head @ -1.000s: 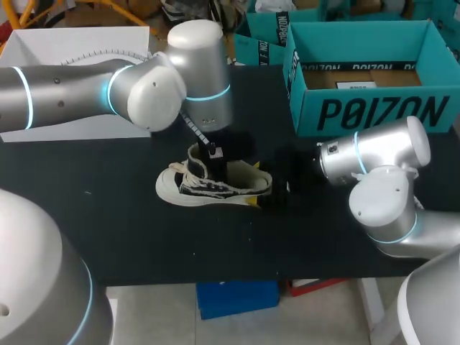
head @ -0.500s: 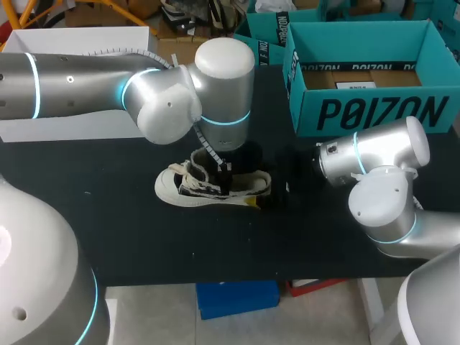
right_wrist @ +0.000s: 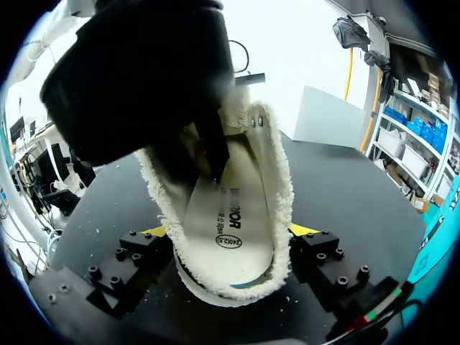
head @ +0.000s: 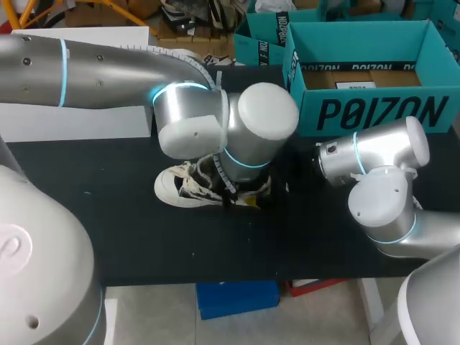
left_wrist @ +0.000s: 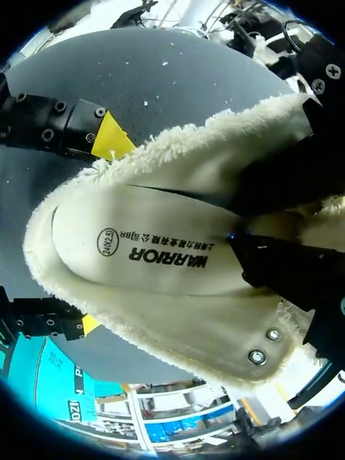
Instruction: Take the shoe out of the shoebox, open the shoe tongue, remove and reinsert the insole, then place the shoe into the shoebox
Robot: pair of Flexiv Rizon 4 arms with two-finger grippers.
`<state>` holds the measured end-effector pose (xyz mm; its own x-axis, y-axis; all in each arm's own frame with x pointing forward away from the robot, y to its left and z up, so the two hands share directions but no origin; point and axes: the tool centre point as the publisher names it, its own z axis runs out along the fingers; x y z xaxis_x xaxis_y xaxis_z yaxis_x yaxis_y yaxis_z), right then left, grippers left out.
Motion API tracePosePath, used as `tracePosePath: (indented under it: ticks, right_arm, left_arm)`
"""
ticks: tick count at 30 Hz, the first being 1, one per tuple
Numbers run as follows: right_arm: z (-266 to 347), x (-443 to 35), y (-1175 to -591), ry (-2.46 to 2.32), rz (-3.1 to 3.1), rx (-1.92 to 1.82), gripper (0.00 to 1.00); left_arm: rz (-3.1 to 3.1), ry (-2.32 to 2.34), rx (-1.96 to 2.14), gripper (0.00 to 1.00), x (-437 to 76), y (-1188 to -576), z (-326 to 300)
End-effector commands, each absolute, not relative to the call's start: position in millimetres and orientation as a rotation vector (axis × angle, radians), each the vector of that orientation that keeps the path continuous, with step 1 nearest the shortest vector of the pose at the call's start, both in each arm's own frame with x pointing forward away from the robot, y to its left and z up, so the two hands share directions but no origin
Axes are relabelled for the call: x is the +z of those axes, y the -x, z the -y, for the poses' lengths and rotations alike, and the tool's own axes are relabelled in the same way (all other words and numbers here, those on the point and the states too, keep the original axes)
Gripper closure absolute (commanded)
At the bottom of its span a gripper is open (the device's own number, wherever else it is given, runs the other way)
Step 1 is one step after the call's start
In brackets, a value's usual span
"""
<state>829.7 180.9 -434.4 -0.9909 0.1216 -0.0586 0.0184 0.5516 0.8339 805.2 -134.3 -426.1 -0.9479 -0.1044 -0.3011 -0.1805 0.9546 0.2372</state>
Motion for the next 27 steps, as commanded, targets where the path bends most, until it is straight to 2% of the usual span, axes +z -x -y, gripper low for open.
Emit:
tracePosePath:
  ticks: [1,25,27]
  right_arm:
    - [-180.4,-434.8,-831.1,-0.126,-2.672,1.429,1.00]
    - [-180.4,-434.8,-831.1,-0.126,-2.672,1.429,1.00]
    - [-180.4,-434.8,-831.1,-0.126,-2.672,1.429,1.00]
  left_arm:
    - [-2.713,0.209,0.425,0.81,-512.1,-816.2,113.7]
    - [-2.582,0.325,0.374,0.80,-510.6,-880.7,89.9]
    - [-2.583,0.325,0.372,0.77,-512.4,-883.0,90.2]
